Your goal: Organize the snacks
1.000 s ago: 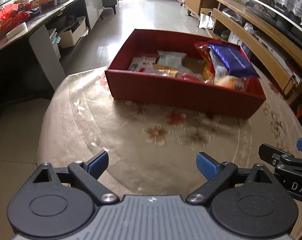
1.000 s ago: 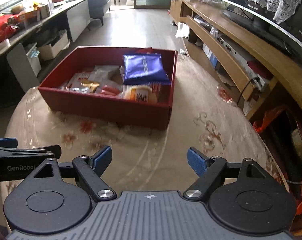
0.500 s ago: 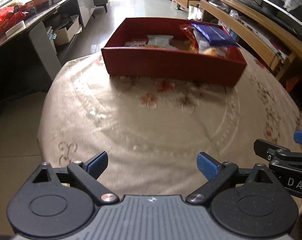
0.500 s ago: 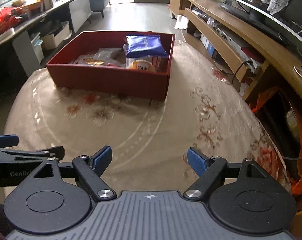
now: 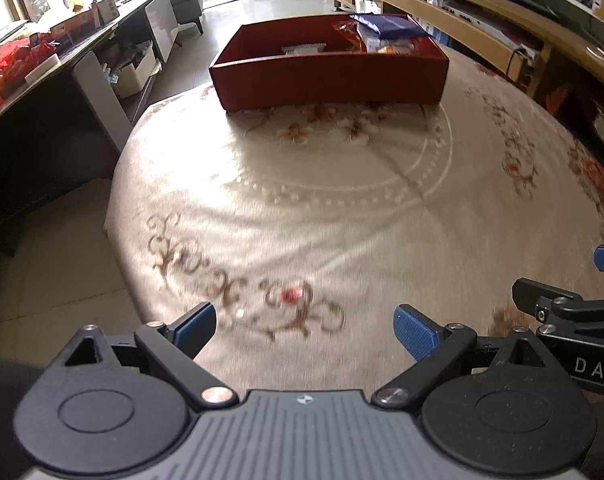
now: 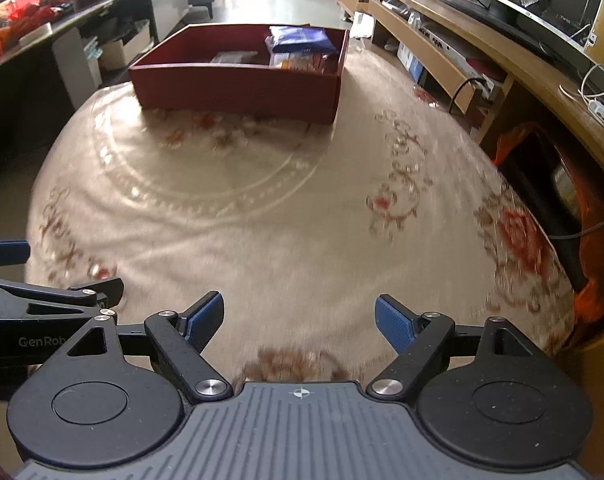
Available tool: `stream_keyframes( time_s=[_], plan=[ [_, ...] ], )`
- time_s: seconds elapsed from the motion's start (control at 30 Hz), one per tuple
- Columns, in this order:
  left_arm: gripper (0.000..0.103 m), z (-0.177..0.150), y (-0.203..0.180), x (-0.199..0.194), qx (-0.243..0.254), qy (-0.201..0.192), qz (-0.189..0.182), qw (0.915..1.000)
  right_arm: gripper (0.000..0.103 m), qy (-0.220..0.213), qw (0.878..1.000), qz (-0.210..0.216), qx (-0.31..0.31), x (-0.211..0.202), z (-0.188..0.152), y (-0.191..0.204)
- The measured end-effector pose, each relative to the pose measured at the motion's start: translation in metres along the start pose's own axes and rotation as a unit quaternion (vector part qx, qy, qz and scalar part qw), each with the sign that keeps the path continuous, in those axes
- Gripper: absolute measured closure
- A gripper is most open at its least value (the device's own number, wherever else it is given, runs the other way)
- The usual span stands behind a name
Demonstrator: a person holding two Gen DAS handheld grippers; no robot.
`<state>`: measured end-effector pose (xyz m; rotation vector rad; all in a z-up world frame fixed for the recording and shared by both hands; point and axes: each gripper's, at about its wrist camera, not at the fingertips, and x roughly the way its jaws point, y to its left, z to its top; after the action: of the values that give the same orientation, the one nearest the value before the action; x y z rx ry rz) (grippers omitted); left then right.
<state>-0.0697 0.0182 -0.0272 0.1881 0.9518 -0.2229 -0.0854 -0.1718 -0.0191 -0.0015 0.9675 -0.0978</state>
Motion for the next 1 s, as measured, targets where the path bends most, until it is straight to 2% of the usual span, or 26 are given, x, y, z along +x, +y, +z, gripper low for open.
stream_keyframes(
  time_s=[0.33,1.0],
  plan=[
    [0.007,-0.027,0.000,-0.010,0.003,0.012,0.007,0.9999,0.016,0.012,1.000,-0.002,-0.010,-0.011,-0.027,0.011],
    [0.010,-0.030,0.003,-0.013,-0.001,0.007,-0.007,0.9999,0.016,0.010,1.000,0.001,-0.004,-0.016,-0.032,0.012]
  ],
)
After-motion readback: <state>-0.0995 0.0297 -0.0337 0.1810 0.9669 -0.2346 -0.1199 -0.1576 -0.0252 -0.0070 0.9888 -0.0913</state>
